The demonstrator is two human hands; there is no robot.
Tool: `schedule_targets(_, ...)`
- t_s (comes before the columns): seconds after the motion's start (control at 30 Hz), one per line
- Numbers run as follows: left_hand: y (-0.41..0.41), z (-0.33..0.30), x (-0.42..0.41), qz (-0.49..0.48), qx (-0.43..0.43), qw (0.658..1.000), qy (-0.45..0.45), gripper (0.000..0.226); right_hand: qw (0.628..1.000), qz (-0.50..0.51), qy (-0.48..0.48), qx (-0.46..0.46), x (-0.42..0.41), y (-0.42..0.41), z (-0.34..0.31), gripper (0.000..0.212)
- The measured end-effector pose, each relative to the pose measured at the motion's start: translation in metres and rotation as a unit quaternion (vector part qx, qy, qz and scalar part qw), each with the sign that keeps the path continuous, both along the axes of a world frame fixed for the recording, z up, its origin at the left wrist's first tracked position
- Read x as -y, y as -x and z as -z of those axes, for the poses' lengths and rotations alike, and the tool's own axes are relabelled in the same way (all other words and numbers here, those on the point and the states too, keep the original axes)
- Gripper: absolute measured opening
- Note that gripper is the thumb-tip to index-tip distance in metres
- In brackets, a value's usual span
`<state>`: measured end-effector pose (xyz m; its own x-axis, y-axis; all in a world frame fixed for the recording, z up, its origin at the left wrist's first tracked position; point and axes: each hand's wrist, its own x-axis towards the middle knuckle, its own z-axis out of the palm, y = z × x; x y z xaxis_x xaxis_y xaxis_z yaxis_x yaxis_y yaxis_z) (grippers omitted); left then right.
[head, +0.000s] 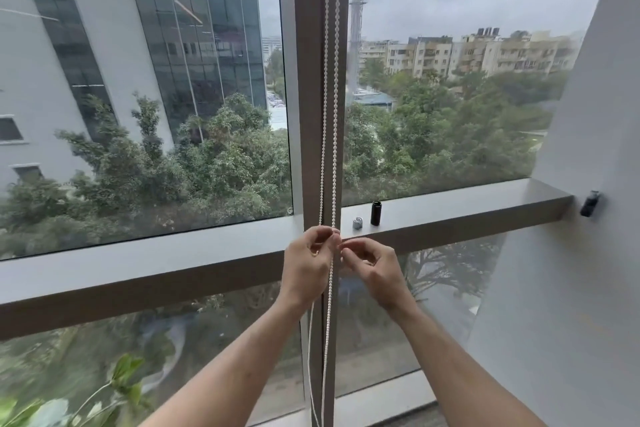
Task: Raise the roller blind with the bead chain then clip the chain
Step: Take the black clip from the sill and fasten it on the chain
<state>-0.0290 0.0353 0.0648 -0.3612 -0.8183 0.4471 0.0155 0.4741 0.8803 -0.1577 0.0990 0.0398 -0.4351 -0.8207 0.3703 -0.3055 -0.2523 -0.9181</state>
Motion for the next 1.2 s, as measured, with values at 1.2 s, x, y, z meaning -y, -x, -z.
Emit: schedule_targets(1.2,0.024,0.084,0.018,-0.016,0.0,0.994,-0.108,0.016,0.966,0.2,-0.15,-0.061,0.113,0.139,0.035,0.021)
